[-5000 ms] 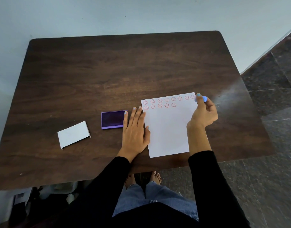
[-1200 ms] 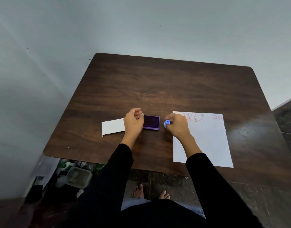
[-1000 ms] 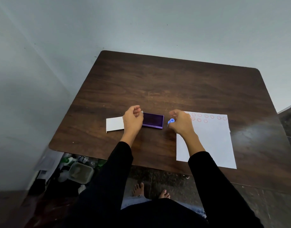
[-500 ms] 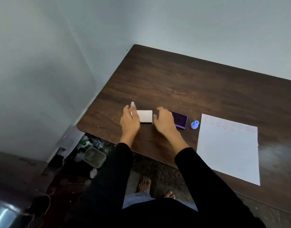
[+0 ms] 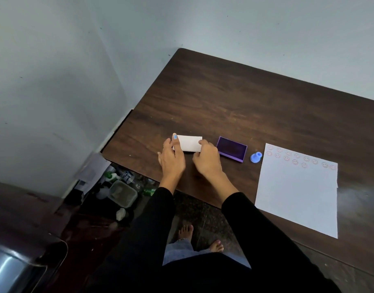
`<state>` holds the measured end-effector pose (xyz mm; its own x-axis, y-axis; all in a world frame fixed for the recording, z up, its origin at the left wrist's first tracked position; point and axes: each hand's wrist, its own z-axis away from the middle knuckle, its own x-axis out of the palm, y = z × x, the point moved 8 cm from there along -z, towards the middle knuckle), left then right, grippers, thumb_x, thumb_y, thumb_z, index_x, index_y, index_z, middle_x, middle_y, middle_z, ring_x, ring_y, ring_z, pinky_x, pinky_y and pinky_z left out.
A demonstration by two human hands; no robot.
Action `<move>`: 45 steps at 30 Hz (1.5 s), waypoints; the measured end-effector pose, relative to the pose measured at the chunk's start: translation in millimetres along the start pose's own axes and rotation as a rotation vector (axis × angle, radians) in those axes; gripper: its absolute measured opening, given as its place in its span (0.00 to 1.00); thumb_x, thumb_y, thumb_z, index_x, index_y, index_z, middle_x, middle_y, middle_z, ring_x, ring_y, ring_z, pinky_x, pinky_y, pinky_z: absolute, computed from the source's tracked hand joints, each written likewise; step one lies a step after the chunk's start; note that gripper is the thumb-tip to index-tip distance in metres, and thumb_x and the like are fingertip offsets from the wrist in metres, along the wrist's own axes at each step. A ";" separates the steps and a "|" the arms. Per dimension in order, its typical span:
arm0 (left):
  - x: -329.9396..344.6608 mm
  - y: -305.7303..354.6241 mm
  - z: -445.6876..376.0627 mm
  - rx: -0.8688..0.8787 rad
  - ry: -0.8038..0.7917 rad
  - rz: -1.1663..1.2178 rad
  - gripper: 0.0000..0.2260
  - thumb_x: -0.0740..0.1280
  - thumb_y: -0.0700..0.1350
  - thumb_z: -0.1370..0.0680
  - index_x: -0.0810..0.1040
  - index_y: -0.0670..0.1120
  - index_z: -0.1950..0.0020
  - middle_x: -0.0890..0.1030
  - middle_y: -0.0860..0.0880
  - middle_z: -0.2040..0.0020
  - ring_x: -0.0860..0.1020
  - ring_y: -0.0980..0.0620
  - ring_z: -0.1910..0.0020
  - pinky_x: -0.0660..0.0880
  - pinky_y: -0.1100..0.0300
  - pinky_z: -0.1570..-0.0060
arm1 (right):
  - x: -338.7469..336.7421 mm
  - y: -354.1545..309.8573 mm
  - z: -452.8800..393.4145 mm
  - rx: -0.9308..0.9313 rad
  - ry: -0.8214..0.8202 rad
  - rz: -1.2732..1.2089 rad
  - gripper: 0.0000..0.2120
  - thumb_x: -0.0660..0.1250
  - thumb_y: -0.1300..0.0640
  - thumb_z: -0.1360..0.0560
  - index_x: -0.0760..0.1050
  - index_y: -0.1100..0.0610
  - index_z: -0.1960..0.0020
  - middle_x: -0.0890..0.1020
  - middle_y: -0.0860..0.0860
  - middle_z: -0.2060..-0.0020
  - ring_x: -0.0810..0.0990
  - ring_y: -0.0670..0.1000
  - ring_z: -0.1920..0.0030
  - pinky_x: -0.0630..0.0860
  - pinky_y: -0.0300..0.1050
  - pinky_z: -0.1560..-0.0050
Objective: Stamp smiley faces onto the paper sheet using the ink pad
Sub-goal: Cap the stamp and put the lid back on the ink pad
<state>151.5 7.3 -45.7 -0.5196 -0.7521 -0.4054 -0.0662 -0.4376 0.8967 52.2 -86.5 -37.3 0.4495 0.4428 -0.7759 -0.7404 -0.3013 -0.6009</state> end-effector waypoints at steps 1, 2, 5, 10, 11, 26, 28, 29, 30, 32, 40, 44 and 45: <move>1.1 2.4 1.1 0.008 0.008 0.018 0.24 0.47 0.56 0.18 0.68 0.43 0.32 0.77 0.44 0.37 0.68 0.45 0.33 0.51 0.44 0.26 | -2.9 0.6 1.3 0.002 0.026 -0.021 0.21 0.61 0.65 0.26 0.67 0.63 0.34 0.75 0.61 0.39 0.72 0.60 0.38 0.71 0.51 0.40; 3.3 6.8 2.8 0.028 0.014 0.036 0.24 0.47 0.56 0.18 0.68 0.42 0.32 0.77 0.43 0.38 0.69 0.45 0.33 0.52 0.44 0.26 | -7.7 2.3 3.1 0.008 0.066 -0.046 0.21 0.61 0.65 0.26 0.67 0.63 0.33 0.75 0.60 0.39 0.72 0.59 0.38 0.71 0.50 0.40; 16.5 22.4 10.9 0.094 0.007 0.087 0.23 0.48 0.55 0.18 0.68 0.41 0.32 0.78 0.43 0.39 0.71 0.45 0.36 0.59 0.42 0.30 | -28.0 14.3 11.0 0.063 0.231 -0.136 0.21 0.62 0.63 0.27 0.68 0.60 0.34 0.76 0.57 0.40 0.72 0.56 0.38 0.71 0.47 0.42; 58.9 35.5 24.6 0.136 -0.146 0.081 0.22 0.48 0.56 0.18 0.69 0.44 0.33 0.78 0.45 0.39 0.73 0.44 0.38 0.64 0.44 0.33 | -54.9 54.8 27.0 0.226 0.400 -0.189 0.20 0.66 0.58 0.27 0.69 0.57 0.35 0.76 0.55 0.39 0.71 0.54 0.37 0.74 0.48 0.45; 66.9 36.9 26.9 0.142 -0.180 0.074 0.22 0.47 0.56 0.19 0.70 0.45 0.34 0.78 0.45 0.40 0.73 0.44 0.39 0.65 0.45 0.34 | -56.4 63.2 28.9 0.253 0.397 -0.211 0.21 0.66 0.58 0.27 0.69 0.57 0.35 0.75 0.55 0.39 0.72 0.55 0.37 0.74 0.48 0.47; 108.3 23.3 26.5 0.128 -0.370 -0.058 0.23 0.51 0.54 0.18 0.65 0.42 0.29 0.73 0.45 0.33 0.64 0.45 0.31 0.59 0.59 0.39 | -59.2 97.5 36.1 0.347 0.375 -0.251 0.22 0.64 0.61 0.26 0.67 0.62 0.33 0.76 0.60 0.39 0.77 0.58 0.41 0.73 0.49 0.42; 109.3 23.2 27.4 0.139 -0.380 -0.079 0.22 0.53 0.52 0.18 0.64 0.42 0.28 0.73 0.46 0.33 0.63 0.45 0.31 0.58 0.61 0.40 | -59.5 97.3 35.7 0.345 0.380 -0.247 0.22 0.64 0.61 0.26 0.68 0.62 0.33 0.76 0.60 0.39 0.77 0.58 0.41 0.73 0.48 0.43; 109.5 23.6 27.2 0.145 -0.382 -0.089 0.21 0.54 0.51 0.18 0.64 0.41 0.28 0.74 0.46 0.34 0.64 0.45 0.32 0.58 0.61 0.40 | -58.9 97.6 35.6 0.347 0.374 -0.246 0.22 0.64 0.61 0.26 0.67 0.63 0.33 0.76 0.60 0.39 0.77 0.58 0.41 0.73 0.48 0.42; 109.4 24.3 26.7 0.156 -0.383 -0.099 0.21 0.56 0.49 0.19 0.64 0.41 0.28 0.75 0.45 0.34 0.66 0.45 0.32 0.60 0.61 0.39 | -57.9 98.4 35.6 0.350 0.365 -0.246 0.22 0.64 0.61 0.26 0.67 0.63 0.33 0.76 0.60 0.38 0.76 0.58 0.41 0.73 0.49 0.42; 109.8 26.6 25.2 0.187 -0.384 -0.132 0.20 0.59 0.45 0.19 0.65 0.39 0.29 0.76 0.43 0.35 0.70 0.44 0.35 0.63 0.57 0.36 | -55.6 100.3 35.9 0.355 0.342 -0.240 0.22 0.64 0.62 0.26 0.67 0.64 0.33 0.76 0.61 0.38 0.76 0.59 0.40 0.73 0.49 0.41; 112.5 27.2 26.2 0.305 -0.418 -0.281 0.24 0.66 0.35 0.27 0.67 0.41 0.31 0.77 0.40 0.39 0.69 0.43 0.37 0.63 0.62 0.41 | -51.5 94.7 36.5 0.292 0.279 -0.151 0.14 0.62 0.63 0.28 0.72 0.68 0.43 0.74 0.61 0.38 0.71 0.60 0.37 0.71 0.51 0.40; 113.5 25.7 28.0 0.326 -0.432 -0.314 0.26 0.67 0.35 0.29 0.67 0.43 0.32 0.76 0.41 0.39 0.69 0.43 0.39 0.65 0.61 0.45 | -47.6 92.2 36.7 0.274 0.233 -0.098 0.19 0.63 0.60 0.27 0.69 0.66 0.38 0.70 0.61 0.33 0.69 0.60 0.34 0.70 0.52 0.38; 113.1 25.9 28.0 0.322 -0.427 -0.313 0.26 0.67 0.36 0.29 0.68 0.43 0.32 0.76 0.41 0.39 0.69 0.44 0.39 0.64 0.62 0.46 | -47.7 91.7 37.9 0.277 0.235 -0.108 0.22 0.63 0.60 0.26 0.67 0.65 0.35 0.69 0.61 0.32 0.68 0.60 0.33 0.69 0.52 0.37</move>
<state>67.2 -75.3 -63.4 -0.7248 -0.3196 -0.6103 -0.4893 -0.3849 0.7826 -56.0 -103.3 -48.1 0.6108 0.2436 -0.7534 -0.7752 -0.0100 -0.6317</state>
